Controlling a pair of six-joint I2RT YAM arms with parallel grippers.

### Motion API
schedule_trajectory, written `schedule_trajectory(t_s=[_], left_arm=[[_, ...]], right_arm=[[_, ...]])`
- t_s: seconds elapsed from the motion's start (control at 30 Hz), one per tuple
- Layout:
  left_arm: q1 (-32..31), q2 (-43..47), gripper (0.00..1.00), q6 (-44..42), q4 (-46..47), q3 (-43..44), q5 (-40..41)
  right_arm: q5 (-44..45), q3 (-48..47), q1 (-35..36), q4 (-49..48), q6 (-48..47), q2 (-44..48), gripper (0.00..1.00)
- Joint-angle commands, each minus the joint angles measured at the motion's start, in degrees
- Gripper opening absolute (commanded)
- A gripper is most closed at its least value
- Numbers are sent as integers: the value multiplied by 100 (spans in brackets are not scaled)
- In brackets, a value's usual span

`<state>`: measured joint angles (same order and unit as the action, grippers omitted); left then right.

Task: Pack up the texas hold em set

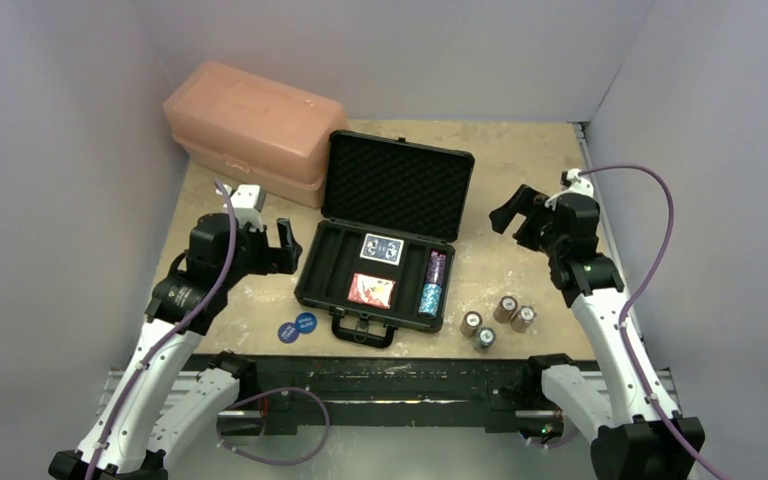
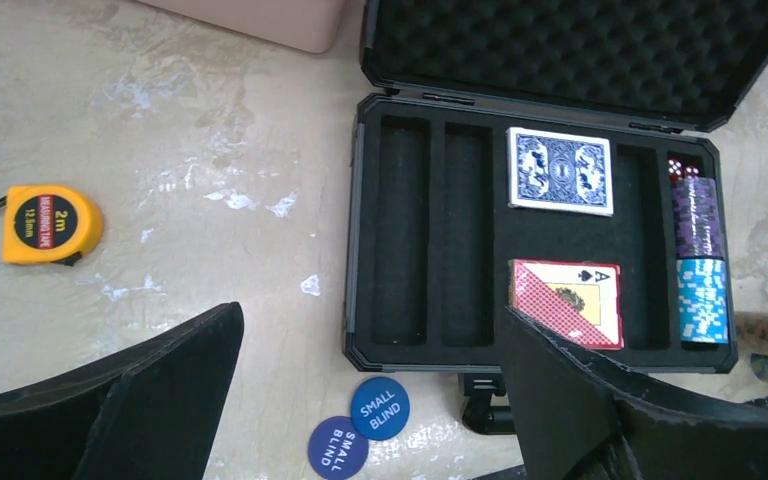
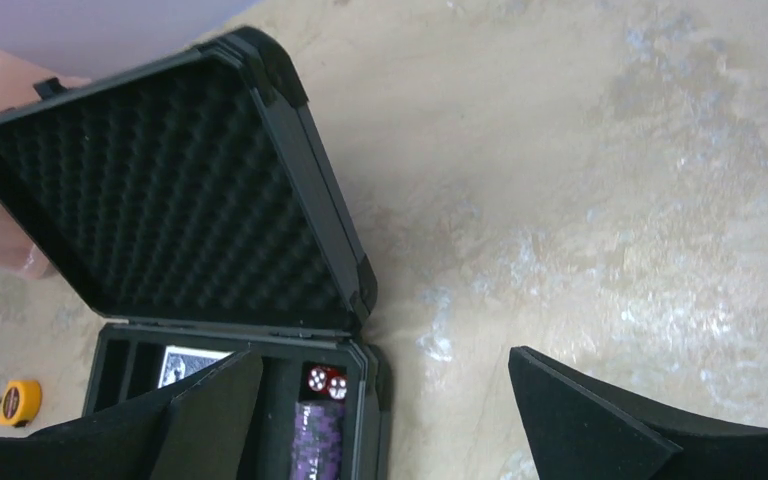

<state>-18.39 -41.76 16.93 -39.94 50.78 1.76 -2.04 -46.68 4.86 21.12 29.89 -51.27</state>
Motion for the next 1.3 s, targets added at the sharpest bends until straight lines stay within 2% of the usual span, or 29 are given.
schedule_trajectory(t_s=[0.0,0.33,0.47,0.73,0.9,1.27], left_arm=[[-65,48,97,36,232,231,-391],[-171,139,93,196,242,240,-675],[-206,193,93,214,243,231,-670],[-348,236,92,226,233,204,-617],[-461,241,92,193,225,180,-485],[-507,125,92,171,198,206,-519]], right_arm=[[134,-158,-3,725,318,132,99],[1015,-843,-3,3302,1240,-531,99],[1317,-823,2,3891,1532,-533,99],[1916,-453,-3,4441,2445,-331,99],[2151,-179,-23,4458,2763,-224,99],[2252,94,-106,4537,3297,-283,98]])
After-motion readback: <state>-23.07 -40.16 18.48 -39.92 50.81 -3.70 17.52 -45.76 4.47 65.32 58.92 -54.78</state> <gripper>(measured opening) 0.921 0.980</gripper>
